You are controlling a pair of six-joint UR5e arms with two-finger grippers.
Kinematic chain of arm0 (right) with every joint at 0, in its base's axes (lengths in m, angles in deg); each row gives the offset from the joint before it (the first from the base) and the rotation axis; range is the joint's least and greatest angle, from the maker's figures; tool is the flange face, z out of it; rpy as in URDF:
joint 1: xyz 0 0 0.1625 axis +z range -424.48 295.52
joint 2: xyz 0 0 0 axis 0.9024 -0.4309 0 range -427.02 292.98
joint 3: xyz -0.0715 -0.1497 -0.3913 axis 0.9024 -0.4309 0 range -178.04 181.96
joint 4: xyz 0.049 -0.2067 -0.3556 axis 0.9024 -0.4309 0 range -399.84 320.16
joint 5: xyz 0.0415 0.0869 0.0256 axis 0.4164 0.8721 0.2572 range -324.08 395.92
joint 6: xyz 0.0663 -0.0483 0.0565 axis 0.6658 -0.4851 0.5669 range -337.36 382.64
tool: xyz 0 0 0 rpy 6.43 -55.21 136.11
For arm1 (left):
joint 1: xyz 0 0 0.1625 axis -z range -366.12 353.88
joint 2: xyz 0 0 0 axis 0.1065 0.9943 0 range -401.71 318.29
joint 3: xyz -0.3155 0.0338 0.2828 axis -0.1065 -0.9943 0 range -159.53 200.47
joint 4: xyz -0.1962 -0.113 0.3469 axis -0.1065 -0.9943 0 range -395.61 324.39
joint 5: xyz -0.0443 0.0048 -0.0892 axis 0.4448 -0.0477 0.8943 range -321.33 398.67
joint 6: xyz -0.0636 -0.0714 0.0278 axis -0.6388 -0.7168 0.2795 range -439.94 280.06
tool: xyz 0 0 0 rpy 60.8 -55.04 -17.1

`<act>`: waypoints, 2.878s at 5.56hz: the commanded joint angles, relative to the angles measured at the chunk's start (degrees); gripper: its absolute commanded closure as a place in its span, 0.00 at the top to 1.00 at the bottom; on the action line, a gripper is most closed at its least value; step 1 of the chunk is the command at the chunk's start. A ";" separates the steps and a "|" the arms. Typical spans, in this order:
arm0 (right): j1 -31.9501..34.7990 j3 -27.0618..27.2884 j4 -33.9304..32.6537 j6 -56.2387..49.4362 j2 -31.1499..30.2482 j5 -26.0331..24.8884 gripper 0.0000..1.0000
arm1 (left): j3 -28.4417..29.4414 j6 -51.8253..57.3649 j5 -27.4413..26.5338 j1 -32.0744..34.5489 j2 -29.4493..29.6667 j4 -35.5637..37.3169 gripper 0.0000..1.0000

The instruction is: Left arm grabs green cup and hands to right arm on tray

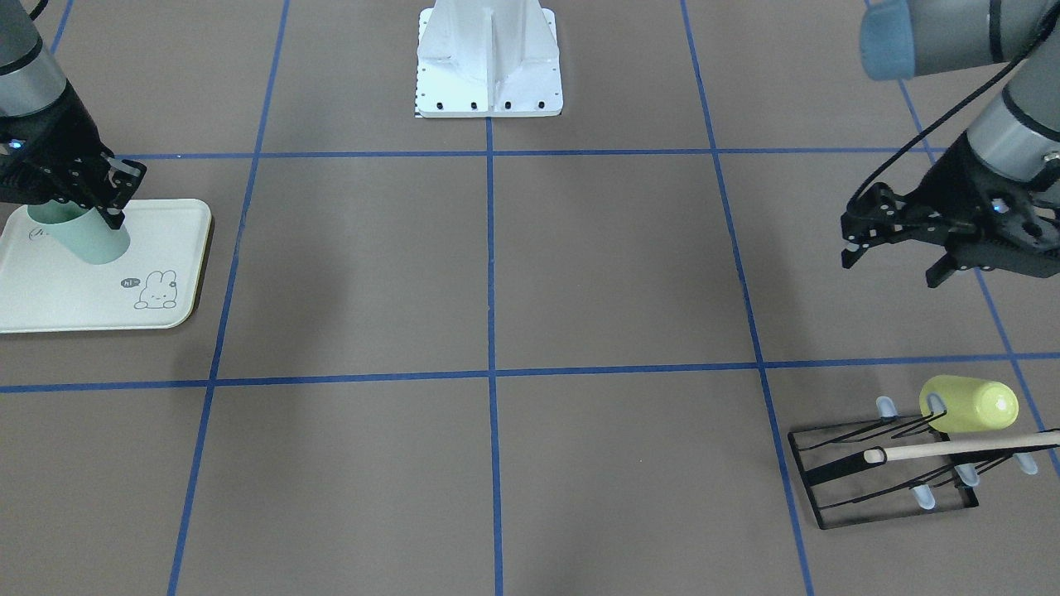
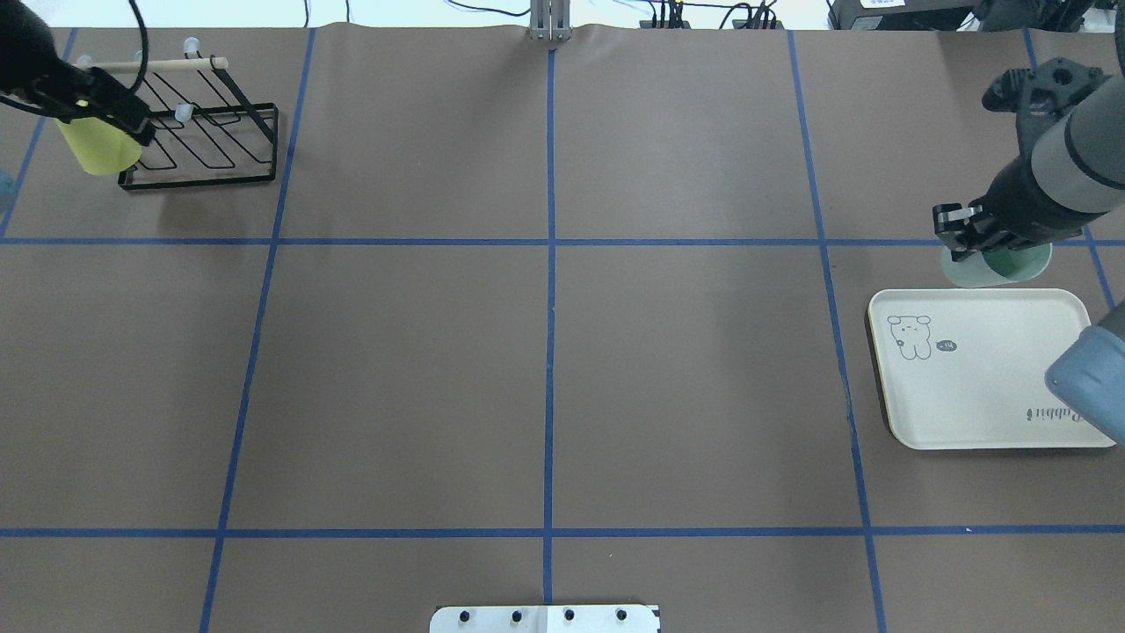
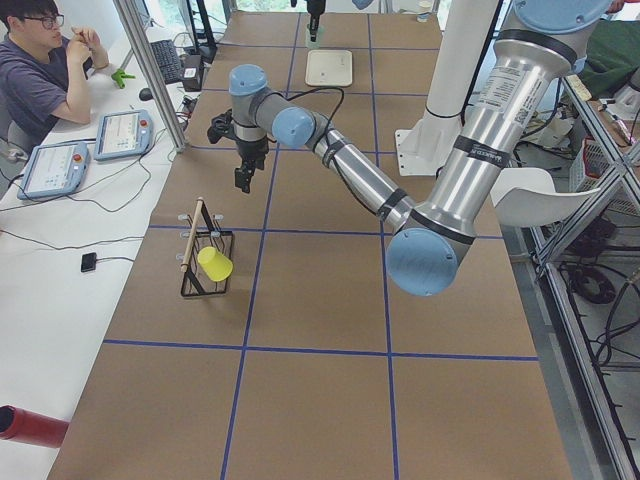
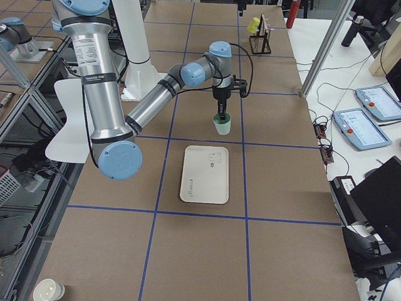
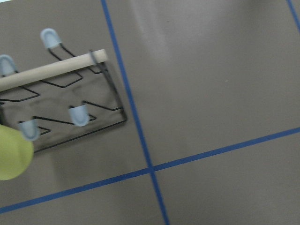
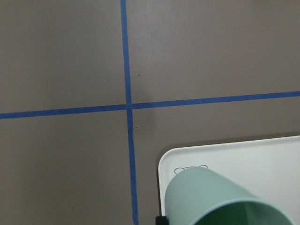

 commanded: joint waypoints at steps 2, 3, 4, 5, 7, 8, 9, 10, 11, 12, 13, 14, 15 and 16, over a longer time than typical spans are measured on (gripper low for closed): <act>-0.10 -6.26 24.17 -3.09 -16.02 0.19 0.00 | 0.28 16.92 0.31 12.41 -15.13 0.63 1.00; -0.10 -9.25 31.67 -3.00 -18.94 0.36 0.00 | 1.49 17.28 0.31 17.49 -19.10 0.45 1.00; -0.28 -9.89 33.40 -2.39 -20.18 0.54 0.00 | 2.37 18.16 0.40 19.63 -21.66 -1.03 1.00; -0.97 -10.07 33.51 -2.03 -20.28 0.54 0.00 | 2.47 16.95 1.70 20.26 -22.03 -0.96 1.00; -3.42 -13.74 31.16 -1.94 -15.58 1.85 0.00 | 2.47 16.94 2.07 20.26 -22.04 -0.87 1.00; -3.88 -15.25 29.05 -1.94 -13.80 5.08 0.00 | 2.56 16.94 2.16 20.26 -21.95 -0.87 1.00; -4.23 -16.57 23.63 -1.94 -9.69 6.33 0.07 | 2.56 16.94 2.59 20.26 -22.04 -0.78 1.00; -4.06 -16.14 22.27 -2.03 -9.21 5.82 0.99 | 2.82 16.94 2.94 20.26 -21.95 -0.78 1.00; -3.97 -15.53 22.17 -2.12 -8.95 6.34 1.00 | 2.82 16.94 2.95 20.26 -21.95 -0.78 1.00; -3.01 -11.78 18.86 -2.38 -9.21 6.52 1.00 | 2.74 16.94 2.95 20.26 -21.95 -0.78 1.00; -0.13 -7.31 11.43 -3.51 -8.69 7.04 1.00 | 2.73 16.94 2.95 20.26 -21.95 -0.78 1.00; 2.94 -5.26 7.27 -8.75 -7.46 7.39 1.00 | 2.56 17.28 2.95 20.26 -23.60 -1.22 1.00; 7.15 -5.59 3.40 -16.28 -7.28 7.92 1.00 | 1.86 17.11 3.04 20.26 -25.01 -1.22 1.00; 12.50 -6.03 0.05 -24.53 -7.28 10.01 1.00 | 2.12 16.76 2.95 20.26 -27.03 -1.22 1.00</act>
